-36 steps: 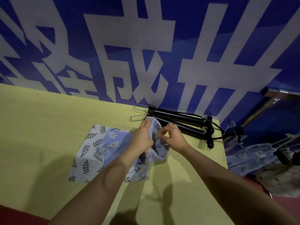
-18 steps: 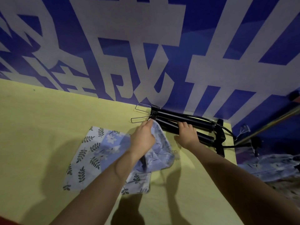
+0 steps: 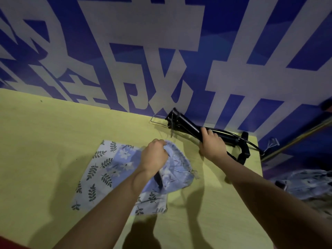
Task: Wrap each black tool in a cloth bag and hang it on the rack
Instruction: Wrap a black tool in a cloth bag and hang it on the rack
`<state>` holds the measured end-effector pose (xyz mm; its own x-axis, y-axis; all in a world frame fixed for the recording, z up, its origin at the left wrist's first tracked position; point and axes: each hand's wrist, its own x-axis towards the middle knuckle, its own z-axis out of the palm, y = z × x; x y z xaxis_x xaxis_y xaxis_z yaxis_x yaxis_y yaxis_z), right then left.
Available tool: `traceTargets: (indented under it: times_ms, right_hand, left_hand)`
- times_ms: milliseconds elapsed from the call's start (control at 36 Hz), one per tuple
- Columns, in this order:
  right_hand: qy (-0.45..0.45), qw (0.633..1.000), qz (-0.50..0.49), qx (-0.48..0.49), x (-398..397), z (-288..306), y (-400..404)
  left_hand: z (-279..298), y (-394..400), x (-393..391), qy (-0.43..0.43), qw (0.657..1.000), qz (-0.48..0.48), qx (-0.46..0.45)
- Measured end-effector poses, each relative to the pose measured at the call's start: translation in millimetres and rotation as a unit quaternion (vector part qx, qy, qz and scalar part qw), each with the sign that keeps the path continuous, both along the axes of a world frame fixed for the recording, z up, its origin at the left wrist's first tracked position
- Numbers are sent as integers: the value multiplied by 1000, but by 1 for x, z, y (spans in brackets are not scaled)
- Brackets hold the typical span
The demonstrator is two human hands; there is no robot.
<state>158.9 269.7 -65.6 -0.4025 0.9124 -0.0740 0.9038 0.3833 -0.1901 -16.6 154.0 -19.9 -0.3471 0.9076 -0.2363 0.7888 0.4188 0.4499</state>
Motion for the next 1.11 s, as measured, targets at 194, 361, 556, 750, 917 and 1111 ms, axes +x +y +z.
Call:
traceTargets:
  times_ms: [194, 361, 556, 750, 917, 1111]
  right_hand:
    - [137, 989, -27, 54, 8, 32, -25]
    - [106, 990, 26, 90, 19, 59, -41]
    - [36, 994, 61, 86, 36, 72, -77]
    - [-75, 988, 109, 83, 50, 60, -111]
    - [-99, 978, 163, 81, 42, 55, -132]
    - [-132, 971, 172, 97, 20, 48, -143]
  left_hand:
    - [16, -17, 5, -14, 999, 4, 37]
    - [29, -32, 11, -20, 999, -15, 47]
    - [30, -50, 13, -45, 998, -28, 33]
    - [28, -67, 12, -46, 999, 0, 27]
    - [23, -78, 19, -61, 995, -77, 25]
    - [22, -88, 31, -19, 992, -117, 33]
